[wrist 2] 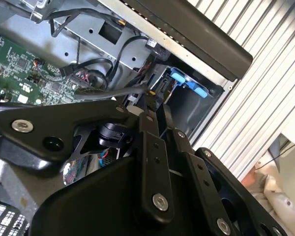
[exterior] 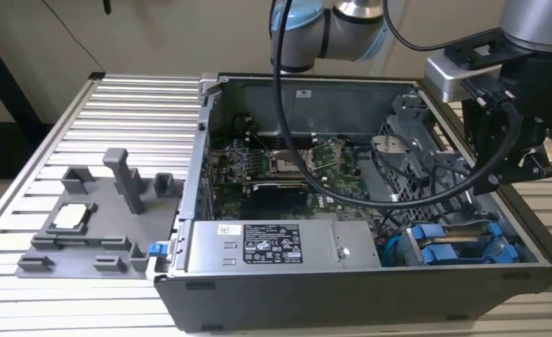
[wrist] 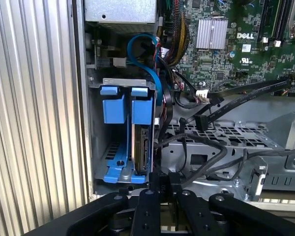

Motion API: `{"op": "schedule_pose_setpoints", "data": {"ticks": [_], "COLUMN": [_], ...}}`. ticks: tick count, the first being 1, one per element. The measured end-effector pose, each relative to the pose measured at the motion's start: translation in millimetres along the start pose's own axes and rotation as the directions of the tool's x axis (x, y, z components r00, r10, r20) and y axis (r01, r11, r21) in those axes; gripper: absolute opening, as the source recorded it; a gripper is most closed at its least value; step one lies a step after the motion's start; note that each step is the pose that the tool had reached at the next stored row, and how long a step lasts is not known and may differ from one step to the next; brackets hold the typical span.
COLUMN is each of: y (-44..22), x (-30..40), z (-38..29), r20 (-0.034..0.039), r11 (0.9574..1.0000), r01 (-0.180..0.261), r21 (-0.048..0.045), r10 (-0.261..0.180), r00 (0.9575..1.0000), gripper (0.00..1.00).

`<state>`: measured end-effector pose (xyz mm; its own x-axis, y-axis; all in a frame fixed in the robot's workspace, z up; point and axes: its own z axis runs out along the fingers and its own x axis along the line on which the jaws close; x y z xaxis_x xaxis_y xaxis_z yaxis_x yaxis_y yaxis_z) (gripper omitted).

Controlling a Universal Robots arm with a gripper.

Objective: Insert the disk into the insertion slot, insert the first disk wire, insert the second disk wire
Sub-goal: 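Insert the first disk wire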

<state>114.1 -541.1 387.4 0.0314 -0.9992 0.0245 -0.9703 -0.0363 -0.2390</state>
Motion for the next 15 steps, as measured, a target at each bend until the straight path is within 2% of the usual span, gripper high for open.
{"op": "schedule_pose_setpoints", "data": {"ticks": [1, 2, 3, 5, 9, 11, 13, 15], "y": [0.0, -0.5, -1.7, -5.5, -14.4, -20.1, -25.8, -31.0], "x": [0.0, 0.0, 0.1, 0.3, 1.1, 2.0, 3.2, 4.7], "z": [0.0, 0.3, 0.7, 1.5, 4.1, 5.9, 7.8, 9.9], "r20": [0.0000, 0.0002, 0.0004, 0.0010, 0.0030, 0.0041, 0.0049, 0.0055], "r11": [1.0000, 1.0000, 0.9998, 0.9985, 0.9928, 0.9892, 0.9858, 0.9827], "r01": [0.000, 0.000, 0.000, 0.001, 0.002, 0.003, 0.004, 0.004], "r21": [-0.0007, -0.0062, -0.0197, -0.0552, -0.1196, -0.1463, -0.1681, -0.1854], "r10": [0.000, 0.000, 0.000, -0.001, -0.002, -0.002, -0.003, -0.003], "r00": [1.0000, 1.0000, 1.0000, 1.0000, 1.0000, 1.0000, 1.0000, 1.0000], "gripper": [0.19, 0.19, 0.19, 0.19, 0.19, 0.19, 0.19, 0.19]}}
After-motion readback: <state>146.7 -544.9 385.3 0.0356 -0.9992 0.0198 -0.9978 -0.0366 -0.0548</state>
